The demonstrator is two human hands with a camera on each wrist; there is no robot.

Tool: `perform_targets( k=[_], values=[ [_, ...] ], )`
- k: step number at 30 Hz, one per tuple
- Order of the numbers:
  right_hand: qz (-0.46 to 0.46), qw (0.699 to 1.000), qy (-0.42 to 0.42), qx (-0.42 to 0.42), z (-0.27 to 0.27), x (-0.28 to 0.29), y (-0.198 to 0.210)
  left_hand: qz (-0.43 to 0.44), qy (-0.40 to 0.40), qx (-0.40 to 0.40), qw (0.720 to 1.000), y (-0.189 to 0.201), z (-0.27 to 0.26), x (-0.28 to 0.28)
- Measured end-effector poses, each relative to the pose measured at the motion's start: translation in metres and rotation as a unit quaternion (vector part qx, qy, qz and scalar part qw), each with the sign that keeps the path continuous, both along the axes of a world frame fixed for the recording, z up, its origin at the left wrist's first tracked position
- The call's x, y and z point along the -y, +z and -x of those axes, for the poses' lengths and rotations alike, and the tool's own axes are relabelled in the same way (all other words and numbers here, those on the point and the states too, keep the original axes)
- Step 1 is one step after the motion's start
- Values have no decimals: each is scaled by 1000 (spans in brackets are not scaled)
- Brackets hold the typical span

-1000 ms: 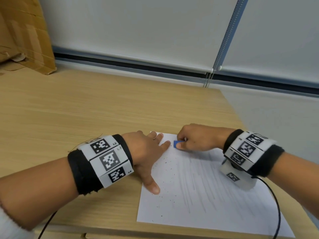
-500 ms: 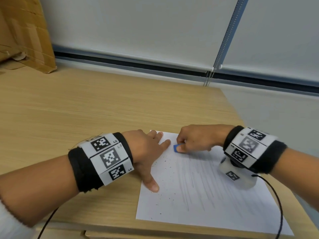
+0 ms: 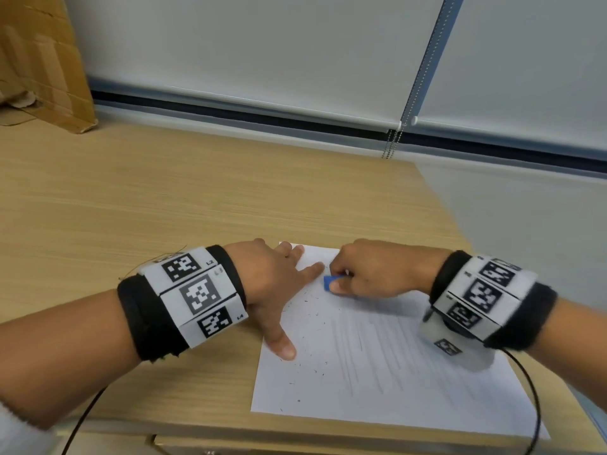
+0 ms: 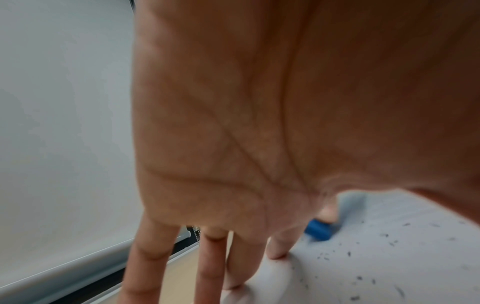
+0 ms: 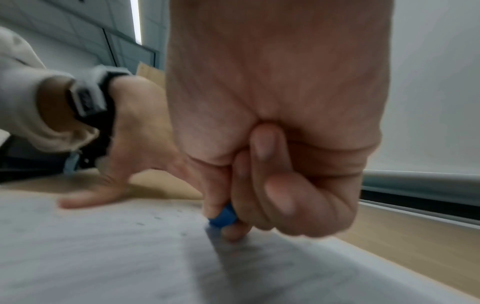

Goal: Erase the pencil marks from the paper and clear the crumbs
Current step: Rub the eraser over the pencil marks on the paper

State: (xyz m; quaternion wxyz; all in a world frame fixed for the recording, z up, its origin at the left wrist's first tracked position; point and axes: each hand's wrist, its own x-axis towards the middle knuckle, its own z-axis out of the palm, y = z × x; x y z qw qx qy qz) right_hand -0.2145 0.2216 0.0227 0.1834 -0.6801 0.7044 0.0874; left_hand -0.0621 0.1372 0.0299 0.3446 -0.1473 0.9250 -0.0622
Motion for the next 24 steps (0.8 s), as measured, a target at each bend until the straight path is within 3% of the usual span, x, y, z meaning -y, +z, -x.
perform_targets(
  k=[3, 8, 14, 18, 24],
  values=[
    [-76, 997, 16, 10, -8, -12, 0, 3, -5, -1, 1000, -1, 0, 1],
    [24, 999, -32, -3, -3, 11, 1, 13, -5, -1, 1000, 0, -1, 0],
    [-32, 999, 29, -14, -23, -10, 1, 13, -2, -4, 1000, -2, -1, 0],
    [14, 1000, -11, -17, -10, 4, 5, 8, 2, -8, 1000, -2, -2, 1],
    [-82, 994, 69, 1, -39, -25, 7, 2, -3, -8, 1000, -4, -1, 2]
  ],
)
